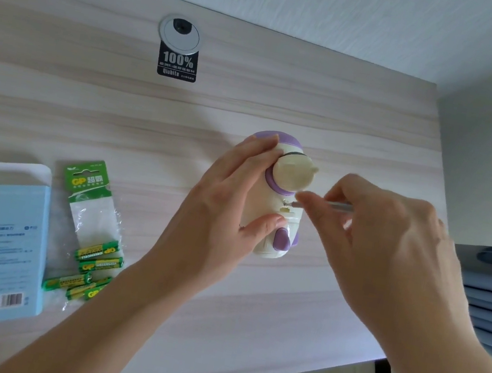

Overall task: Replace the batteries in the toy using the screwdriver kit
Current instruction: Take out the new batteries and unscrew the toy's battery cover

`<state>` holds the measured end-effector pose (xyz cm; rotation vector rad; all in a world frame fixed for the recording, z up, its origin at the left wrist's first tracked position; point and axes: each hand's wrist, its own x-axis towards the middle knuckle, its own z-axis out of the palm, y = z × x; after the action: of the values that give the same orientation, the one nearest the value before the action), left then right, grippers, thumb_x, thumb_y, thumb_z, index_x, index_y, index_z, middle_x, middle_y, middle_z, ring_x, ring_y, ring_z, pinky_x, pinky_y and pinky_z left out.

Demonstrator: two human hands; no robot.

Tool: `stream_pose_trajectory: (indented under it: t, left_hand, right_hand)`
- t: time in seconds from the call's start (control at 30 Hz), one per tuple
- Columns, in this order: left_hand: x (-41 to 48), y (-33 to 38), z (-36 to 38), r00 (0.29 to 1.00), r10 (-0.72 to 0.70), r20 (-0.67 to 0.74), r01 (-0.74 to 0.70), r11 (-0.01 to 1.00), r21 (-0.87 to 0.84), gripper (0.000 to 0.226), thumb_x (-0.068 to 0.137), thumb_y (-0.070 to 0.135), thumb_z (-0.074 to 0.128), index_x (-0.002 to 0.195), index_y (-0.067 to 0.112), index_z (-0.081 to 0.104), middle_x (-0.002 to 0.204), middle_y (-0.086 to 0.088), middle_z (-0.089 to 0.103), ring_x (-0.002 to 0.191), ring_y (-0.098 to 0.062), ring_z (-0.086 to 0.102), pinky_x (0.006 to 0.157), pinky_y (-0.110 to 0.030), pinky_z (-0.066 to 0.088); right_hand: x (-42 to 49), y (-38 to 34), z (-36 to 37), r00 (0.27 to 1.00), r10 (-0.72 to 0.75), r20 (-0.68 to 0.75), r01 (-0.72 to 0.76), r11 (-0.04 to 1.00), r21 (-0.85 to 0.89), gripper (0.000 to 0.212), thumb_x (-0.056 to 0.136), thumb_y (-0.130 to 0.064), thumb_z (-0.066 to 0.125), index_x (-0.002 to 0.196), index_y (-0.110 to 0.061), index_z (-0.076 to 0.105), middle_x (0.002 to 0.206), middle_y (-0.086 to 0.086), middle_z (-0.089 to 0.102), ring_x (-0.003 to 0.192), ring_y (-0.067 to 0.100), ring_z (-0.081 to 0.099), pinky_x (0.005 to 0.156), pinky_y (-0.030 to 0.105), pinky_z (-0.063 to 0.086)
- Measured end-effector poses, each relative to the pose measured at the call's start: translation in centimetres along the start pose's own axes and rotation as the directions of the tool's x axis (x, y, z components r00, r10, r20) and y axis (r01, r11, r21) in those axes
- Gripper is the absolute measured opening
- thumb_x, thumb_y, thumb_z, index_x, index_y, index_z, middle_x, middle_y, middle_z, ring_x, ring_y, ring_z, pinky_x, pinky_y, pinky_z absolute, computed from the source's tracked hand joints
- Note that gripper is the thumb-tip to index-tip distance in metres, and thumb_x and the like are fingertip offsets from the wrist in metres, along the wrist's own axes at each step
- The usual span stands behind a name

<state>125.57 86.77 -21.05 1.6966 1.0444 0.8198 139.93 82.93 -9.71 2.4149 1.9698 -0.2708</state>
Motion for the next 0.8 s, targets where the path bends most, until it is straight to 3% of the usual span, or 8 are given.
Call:
stream_pose_trajectory:
  t: [0.07,0.23,0.3,0.4,0.6,0.67,0.73,0.8]
  left_hand:
    - [0.0,0.1,0.1,1.0,-0.001,0.0,0.001,1.0,0.002,0.069,0.081,0.015,0.08,0.143,0.018,0.05,0.154,0.01,0.039,0.144,-0.011,0.036,0.107,-0.041,0.046]
    - [-0.1,0.0,0.0,1.0,0.001,-0.003,-0.001,1.0,0.004,0.069,0.081,0.015,0.08,0.143,0.017,0.05,0.154,0.01,0.039,0.144,-0.011,0.036,0.107,-0.042,0.047]
    - [0.0,-0.1,0.0,1.0,0.006,-0.003,-0.006,1.0,0.005,0.069,0.081,0.015,0.08,0.142,0.017,0.05,0.154,0.009,0.04,0.143,-0.012,0.037,0.106,-0.042,0.047]
    - [0.0,-0.1,0.1,1.0,0.006,-0.006,-0.006,1.0,0.009,0.069,0.08,0.017,0.081,0.143,0.017,0.05,0.154,0.009,0.04,0.144,-0.011,0.037,0.106,-0.042,0.047]
    - [0.1,-0.4,0.0,1.0,0.006,0.0,-0.006,1.0,-0.005,0.07,0.08,0.017,0.08,0.143,0.017,0.05,0.154,0.008,0.039,0.144,-0.012,0.036,0.106,-0.043,0.047]
    - [0.0,-0.4,0.1,1.0,0.003,0.0,-0.003,1.0,0.004,0.07,0.08,0.016,0.08,0.143,0.017,0.05,0.154,0.008,0.039,0.144,-0.012,0.037,0.106,-0.043,0.047]
    - [-0.1,-0.4,0.1,1.0,-0.001,-0.006,0.002,1.0,0.013,0.07,0.08,0.016,0.081,0.143,0.018,0.05,0.154,0.009,0.039,0.144,-0.01,0.037,0.106,-0.042,0.047]
    - [0.0,-0.2,0.2,1.0,-0.005,-0.01,0.006,1.0,0.014,0.071,0.08,0.016,0.081,0.143,0.019,0.05,0.154,0.01,0.039,0.143,-0.009,0.037,0.106,-0.041,0.047]
  right_hand:
    - [0.0,0.5,0.2,1.0,-0.002,-0.015,0.002,0.999,0.035,0.04,0.092,-0.057,0.048,0.077,-0.021,0.059,0.062,-0.004,0.063,0.059,0.028,0.061,0.055,0.04,0.053]
    - [0.0,0.0,0.1,0.995,-0.101,-0.011,0.102,0.984,0.146,0.005,0.092,-0.024,0.065,0.089,-0.024,0.061,0.079,-0.009,0.065,0.07,0.023,0.063,0.056,0.042,0.053]
    - [0.1,-0.1,-0.1,0.998,-0.06,0.008,0.059,0.99,0.13,0.009,0.091,-0.036,0.063,0.093,-0.028,0.06,0.08,-0.015,0.065,0.073,0.019,0.064,0.061,0.039,0.054]
    - [0.1,0.2,-0.1,1.0,0.02,0.012,-0.021,1.0,0.022,0.036,0.091,-0.06,0.048,0.084,-0.026,0.06,0.068,-0.01,0.066,0.065,0.024,0.063,0.061,0.037,0.054]
    - [0.2,-0.2,0.3,0.997,-0.082,0.007,0.079,0.979,0.19,0.003,0.093,-0.024,0.058,0.092,-0.027,0.059,0.086,-0.009,0.063,0.074,0.021,0.064,0.062,0.043,0.055]
    - [0.0,-0.5,0.2,0.999,-0.04,0.018,0.036,0.984,0.176,0.002,0.092,-0.032,0.056,0.094,-0.031,0.056,0.089,-0.014,0.063,0.074,0.016,0.064,0.064,0.041,0.054]
    - [-0.2,-0.4,0.3,1.0,0.015,0.007,-0.015,0.995,0.1,0.019,0.093,-0.048,0.051,0.089,-0.03,0.056,0.082,-0.016,0.065,0.07,0.017,0.064,0.063,0.039,0.054]
    - [-0.1,-0.2,0.3,1.0,0.029,0.005,-0.029,0.994,0.105,0.026,0.093,-0.05,0.049,0.084,-0.027,0.057,0.073,-0.01,0.065,0.067,0.02,0.063,0.061,0.039,0.054]
